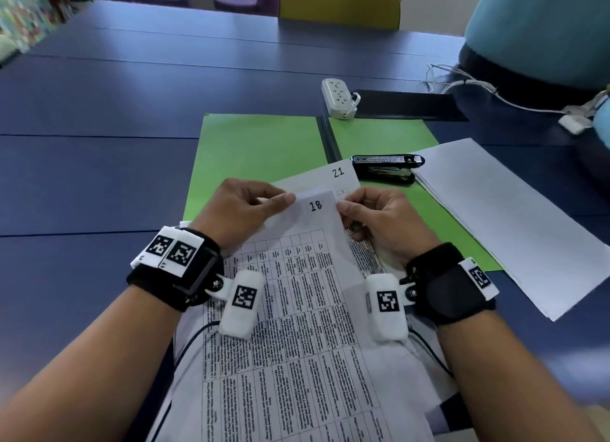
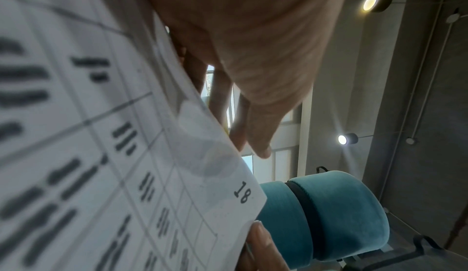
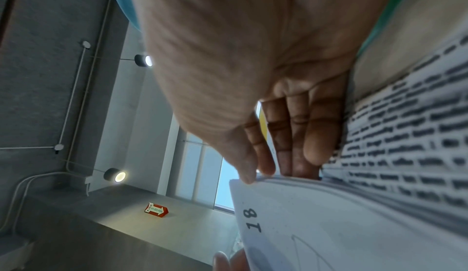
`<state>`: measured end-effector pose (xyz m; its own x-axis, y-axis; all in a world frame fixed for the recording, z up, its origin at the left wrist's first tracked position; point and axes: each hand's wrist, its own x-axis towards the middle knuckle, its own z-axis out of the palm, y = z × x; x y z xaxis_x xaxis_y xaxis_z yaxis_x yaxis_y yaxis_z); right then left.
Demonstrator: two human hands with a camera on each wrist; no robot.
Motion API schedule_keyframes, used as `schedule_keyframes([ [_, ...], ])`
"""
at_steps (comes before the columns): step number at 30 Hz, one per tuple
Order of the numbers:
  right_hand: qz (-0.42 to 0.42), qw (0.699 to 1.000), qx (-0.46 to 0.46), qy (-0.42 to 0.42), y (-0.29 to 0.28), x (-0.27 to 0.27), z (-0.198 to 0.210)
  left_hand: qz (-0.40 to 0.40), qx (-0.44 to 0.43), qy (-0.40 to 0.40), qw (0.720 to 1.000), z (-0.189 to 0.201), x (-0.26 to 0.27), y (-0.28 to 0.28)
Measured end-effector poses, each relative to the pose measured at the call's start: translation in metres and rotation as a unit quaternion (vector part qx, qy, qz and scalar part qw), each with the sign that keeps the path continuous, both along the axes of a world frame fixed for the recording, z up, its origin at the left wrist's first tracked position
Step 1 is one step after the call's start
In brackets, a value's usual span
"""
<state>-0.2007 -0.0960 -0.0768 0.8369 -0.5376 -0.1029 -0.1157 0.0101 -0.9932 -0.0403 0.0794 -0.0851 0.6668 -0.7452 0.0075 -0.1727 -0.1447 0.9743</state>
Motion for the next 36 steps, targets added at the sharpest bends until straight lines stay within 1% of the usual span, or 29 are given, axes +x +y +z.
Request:
schedule_keyframes([
  [6,0.002,1.000,-0.013,-0.006,-0.0013,0.0003,-0.0024,0.002,-0.026,0.021,0.999,0.0004,-0.0014,0.0010],
  [12,-0.006,1.000,0.001,-0.012,-0.0007,0.0001,-0.0032,-0.001,-0.016,0.032,0.999,0.0039,-0.0029,0.0006],
  [15,-0.002,1.000,-0.002,-0.010,-0.0019,0.0004,-0.0032,-0.001,-0.010,0.025,1.000,0.0053,-0.0032,0.0008],
  [20,0.005,1.000,-0.001,-0.013,-0.0010,-0.0003,-0.0028,0.024,-0.006,0.028,0.999,0.0017,-0.0008,0.0001],
  [25,0.007,1.000,0.001,-0.013,-0.0007,-0.0012,-0.0016,0.028,-0.008,0.041,0.999,0.0031,-0.0017,0.0001],
  [28,0.004,1.000,0.001,-0.011,-0.0011,-0.0013,-0.0021,0.018,-0.017,0.057,0.998,0.0025,-0.0023,0.0004],
  [34,0.006,1.000,0.002,-0.015,0.0000,-0.0010,-0.0027,-0.009,0.012,0.050,0.999,-0.0041,0.0034,0.0025],
  [36,0.004,1.000,0.003,-0.016,0.0006,-0.0012,-0.0026,-0.017,0.008,0.057,0.998,-0.0036,0.0033,0.0037],
])
